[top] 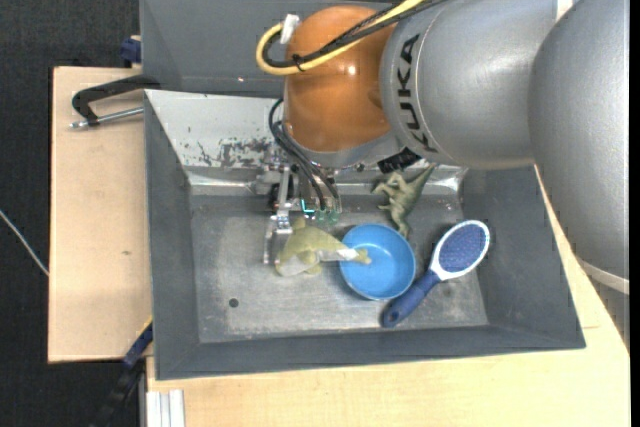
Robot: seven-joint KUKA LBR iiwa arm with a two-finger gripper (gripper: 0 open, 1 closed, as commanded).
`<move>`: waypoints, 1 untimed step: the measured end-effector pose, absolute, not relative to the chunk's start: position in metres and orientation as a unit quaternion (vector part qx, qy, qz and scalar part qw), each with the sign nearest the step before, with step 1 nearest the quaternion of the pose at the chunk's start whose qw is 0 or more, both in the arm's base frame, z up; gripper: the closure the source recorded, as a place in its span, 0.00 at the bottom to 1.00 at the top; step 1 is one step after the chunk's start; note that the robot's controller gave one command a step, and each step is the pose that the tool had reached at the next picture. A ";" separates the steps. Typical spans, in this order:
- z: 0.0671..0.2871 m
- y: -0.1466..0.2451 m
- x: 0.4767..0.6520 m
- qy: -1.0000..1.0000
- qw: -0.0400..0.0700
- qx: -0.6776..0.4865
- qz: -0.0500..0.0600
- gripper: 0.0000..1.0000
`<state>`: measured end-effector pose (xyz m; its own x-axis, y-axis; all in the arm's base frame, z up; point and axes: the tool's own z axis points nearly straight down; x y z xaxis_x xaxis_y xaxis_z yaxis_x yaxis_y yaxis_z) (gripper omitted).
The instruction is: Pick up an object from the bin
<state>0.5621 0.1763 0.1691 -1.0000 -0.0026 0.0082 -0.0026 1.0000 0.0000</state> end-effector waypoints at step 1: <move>0.124 0.149 0.576 -0.994 -0.013 0.109 -0.007 0.00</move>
Offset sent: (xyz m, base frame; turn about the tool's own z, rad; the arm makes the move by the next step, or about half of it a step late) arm 0.0145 -0.0647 -0.0991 -0.3182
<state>0.5756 0.1491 0.1239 -0.9760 -0.2161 -0.0279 -0.2165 0.9762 0.0119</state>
